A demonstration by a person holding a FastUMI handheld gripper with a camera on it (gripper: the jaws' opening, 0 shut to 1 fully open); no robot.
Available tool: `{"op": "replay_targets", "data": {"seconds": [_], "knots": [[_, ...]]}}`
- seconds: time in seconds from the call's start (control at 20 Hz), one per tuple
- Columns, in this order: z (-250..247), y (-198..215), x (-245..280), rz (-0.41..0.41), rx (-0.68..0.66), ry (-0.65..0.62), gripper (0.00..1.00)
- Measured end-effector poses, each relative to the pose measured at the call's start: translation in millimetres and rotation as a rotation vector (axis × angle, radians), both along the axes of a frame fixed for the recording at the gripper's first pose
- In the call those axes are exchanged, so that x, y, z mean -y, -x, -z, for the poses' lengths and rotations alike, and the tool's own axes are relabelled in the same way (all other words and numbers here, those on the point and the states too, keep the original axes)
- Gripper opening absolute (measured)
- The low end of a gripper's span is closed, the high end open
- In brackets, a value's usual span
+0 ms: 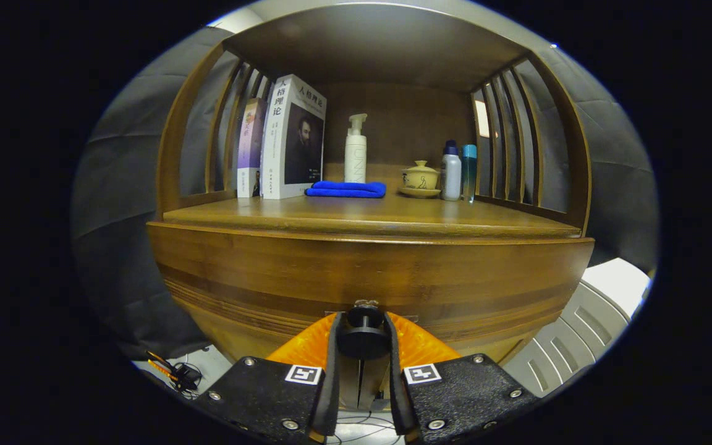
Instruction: Pull open the drawer, take out the items inside it, and place them on the countertop above the cabinet.
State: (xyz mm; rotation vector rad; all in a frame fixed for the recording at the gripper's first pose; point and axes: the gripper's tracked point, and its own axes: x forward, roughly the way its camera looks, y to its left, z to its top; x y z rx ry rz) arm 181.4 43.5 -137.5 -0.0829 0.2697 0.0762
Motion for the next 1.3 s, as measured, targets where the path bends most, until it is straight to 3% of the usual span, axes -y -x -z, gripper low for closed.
{"op": "replay_targets", "data": {"seconds": [1.3], "knots": [[-6, 159, 0, -0.073, 0.011, 0.015, 0.34]]}}
